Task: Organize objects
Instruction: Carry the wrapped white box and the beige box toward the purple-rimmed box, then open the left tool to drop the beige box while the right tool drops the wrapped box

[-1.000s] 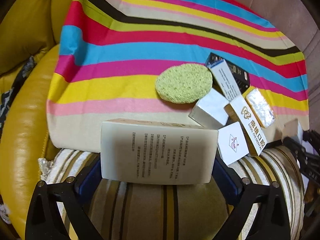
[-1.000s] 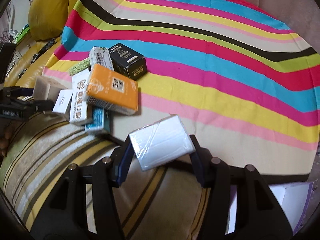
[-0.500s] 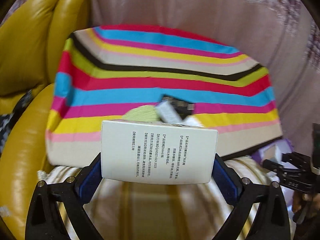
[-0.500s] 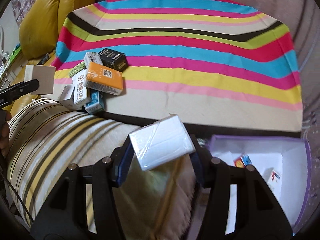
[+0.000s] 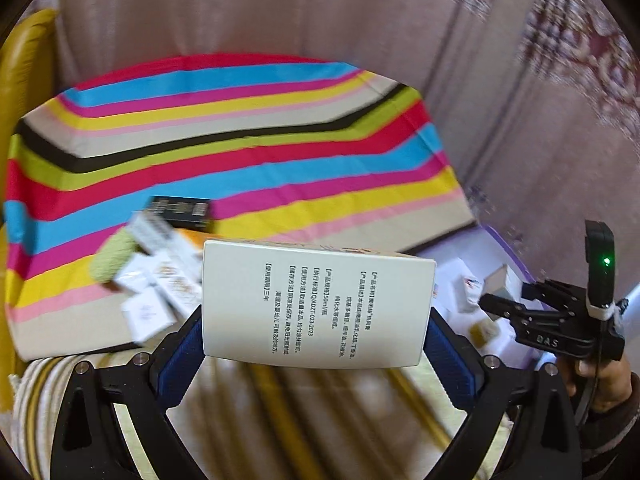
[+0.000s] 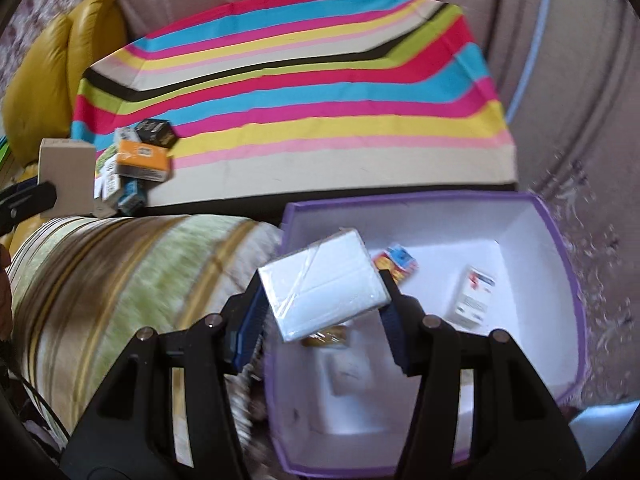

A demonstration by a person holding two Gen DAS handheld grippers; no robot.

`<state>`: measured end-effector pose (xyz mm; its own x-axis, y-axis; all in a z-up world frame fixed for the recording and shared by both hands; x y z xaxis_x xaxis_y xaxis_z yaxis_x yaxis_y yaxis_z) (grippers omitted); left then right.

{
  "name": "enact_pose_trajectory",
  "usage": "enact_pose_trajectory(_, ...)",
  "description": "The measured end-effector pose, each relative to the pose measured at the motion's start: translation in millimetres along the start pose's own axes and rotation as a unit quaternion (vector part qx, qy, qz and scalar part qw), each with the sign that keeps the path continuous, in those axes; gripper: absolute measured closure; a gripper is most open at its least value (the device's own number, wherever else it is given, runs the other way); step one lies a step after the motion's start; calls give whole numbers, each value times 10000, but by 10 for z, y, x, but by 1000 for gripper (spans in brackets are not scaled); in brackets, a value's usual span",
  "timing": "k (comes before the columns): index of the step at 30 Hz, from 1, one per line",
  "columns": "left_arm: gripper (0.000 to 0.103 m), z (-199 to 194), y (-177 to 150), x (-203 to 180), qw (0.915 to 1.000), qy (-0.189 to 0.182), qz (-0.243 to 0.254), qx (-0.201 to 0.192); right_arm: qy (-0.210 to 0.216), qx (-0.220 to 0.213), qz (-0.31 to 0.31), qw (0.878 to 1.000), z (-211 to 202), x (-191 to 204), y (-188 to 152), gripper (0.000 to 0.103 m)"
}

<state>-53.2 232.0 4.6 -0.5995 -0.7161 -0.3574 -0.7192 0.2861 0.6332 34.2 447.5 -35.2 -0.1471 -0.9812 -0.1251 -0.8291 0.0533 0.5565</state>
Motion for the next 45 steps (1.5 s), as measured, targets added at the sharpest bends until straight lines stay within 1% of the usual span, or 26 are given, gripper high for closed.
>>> enact_pose_trajectory(5, 3, 247, -21, -390, 9986, -301, 352, 258, -204, 61, 326, 9992, 3, -373, -148, 46)
enact_pose_trajectory(11, 3, 547, -102, -785, 9946, -547, 661, 592, -498, 127, 657, 9965, 35, -762, -309, 46)
enact_pose_trajectory(14, 3, 689, -111, -944, 9923, -616, 801, 710, -556, 145, 867, 9946, 41, -928, -372, 46)
enact_pose_trajectory(22, 3, 1086, 166, -1373, 9865, -875, 1127, 807, -745, 79, 1318, 9884, 24, -1213, -431, 46)
enact_pose_trajectory(24, 2, 1198, 218, -1477, 9846, -1001, 1161, 838, -780, 76, 1407, 9869, 20, -1254, -432, 46)
enact_pose_trajectory(28, 2, 1445, 274, -1639, 9822, -1197, 1057, 990, -821, 106, 1545, 9845, 44, -1333, -461, 45)
enact_pose_trajectory(33, 2, 1673, 276, -1758, 9802, -1349, 931, 1114, -815, 155, 1655, 9827, 62, -1416, -494, 44)
enact_pose_trajectory(34, 1, 1687, 280, -1762, 9807, -1356, 870, 1108, -806, 171, 1670, 9825, 67, -1418, -496, 43)
enact_pose_trajectory(36, 1, 1686, 295, -1734, 9825, -1354, 695, 1072, -796, 180, 1684, 9823, 70, -1418, -499, 35)
enact_pose_trajectory(37, 1, 1674, 312, -1718, 9831, -1395, 604, 1018, -791, 172, 1687, 9823, 65, -1415, -496, 33)
enact_pose_trajectory(38, 1, 1658, 331, -1717, 9835, -1409, 614, 957, -786, 164, 1686, 9824, 60, -1412, -489, 30)
enact_pose_trajectory(41, 1, 1598, 374, -1714, 9839, -1384, 819, 775, -798, 141, 1679, 9825, 41, -1411, -472, 27)
enact_pose_trajectory(43, 1, 1546, 397, -1689, 9848, -1306, 939, 653, -811, 135, 1670, 9825, 40, -1409, -451, 26)
enact_pose_trajectory(45, 1, 1498, 400, -1674, 9839, -1284, 1098, 588, -806, 139, 1676, 9824, 35, -1395, -433, 26)
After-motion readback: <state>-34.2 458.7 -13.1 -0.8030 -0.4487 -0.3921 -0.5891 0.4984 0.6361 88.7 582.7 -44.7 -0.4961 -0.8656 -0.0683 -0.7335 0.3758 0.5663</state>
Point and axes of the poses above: each gripper's, at about its wrist camera, not at the fingertips, and z roughly the way its jaws point, x to its left, y to its top, the point moved 8 cm from there along z, roughly the way its jaws point, and after that the axes turned 12 degrees about -y, right-handed, at the moved point
